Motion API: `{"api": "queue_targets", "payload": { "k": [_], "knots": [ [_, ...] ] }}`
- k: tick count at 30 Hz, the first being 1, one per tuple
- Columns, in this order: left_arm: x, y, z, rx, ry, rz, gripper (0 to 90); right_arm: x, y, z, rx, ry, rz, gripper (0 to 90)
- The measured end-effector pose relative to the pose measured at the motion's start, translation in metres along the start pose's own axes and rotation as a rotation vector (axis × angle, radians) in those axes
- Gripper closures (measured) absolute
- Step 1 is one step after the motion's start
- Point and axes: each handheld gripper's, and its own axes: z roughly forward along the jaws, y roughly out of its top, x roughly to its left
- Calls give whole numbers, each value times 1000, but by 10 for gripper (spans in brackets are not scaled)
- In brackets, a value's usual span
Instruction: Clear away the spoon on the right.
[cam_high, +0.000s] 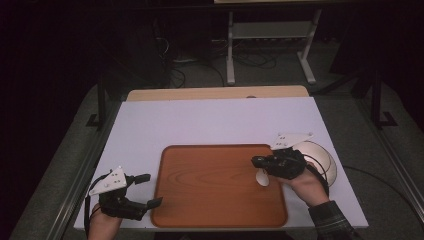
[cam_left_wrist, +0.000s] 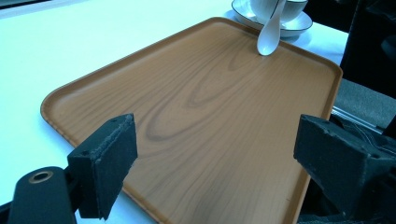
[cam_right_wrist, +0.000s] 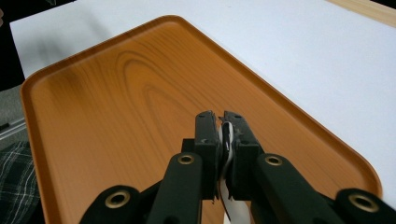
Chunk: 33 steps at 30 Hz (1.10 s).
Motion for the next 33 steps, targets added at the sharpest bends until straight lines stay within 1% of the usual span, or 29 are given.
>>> {"api": "queue_targets", "payload": {
  "k": [3, 5, 7, 9, 12, 13, 14, 21, 24, 26, 27, 31, 33],
  "knots": [
    [0, 0, 0, -2, 1, -4, 130, 1, 4, 8, 3, 12, -12, 841],
    [0, 0, 0, -3, 1, -7, 129, 0, 5, 10, 3, 15, -17, 840],
    [0, 0, 0, -2, 1, -7, 130, 1, 8, 17, 8, 27, -26, 841],
    [0, 0, 0, -3, 1, -8, 130, 1, 8, 19, 10, 30, -29, 841],
    [0, 0, 0, -3, 1, -9, 129, 0, 10, 27, 15, 41, -35, 841],
    [0, 0, 0, -3, 1, -10, 129, 1, 11, 33, 27, 47, -41, 842],
    [0, 0, 0, -3, 1, -10, 130, 1, 11, 33, 27, 47, -41, 842],
    [1, -1, 0, 0, 0, -11, 130, 4, 14, 57, 93, 60, -79, 842],
    [1, -1, 0, 1, -2, -10, 130, 6, 14, 66, 115, 70, -87, 841],
    [1, -1, 1, 4, -3, -6, 130, 7, 13, 74, 143, 76, -93, 841],
    [1, -1, 1, 4, -3, -6, 130, 7, 13, 74, 143, 76, -93, 841],
    [1, -1, 1, 5, -2, -7, 129, 7, 12, 85, 172, 91, -96, 840],
    [1, -1, 1, 2, -2, -10, 129, 6, 12, 90, 191, 95, -106, 839]
  ]
}}
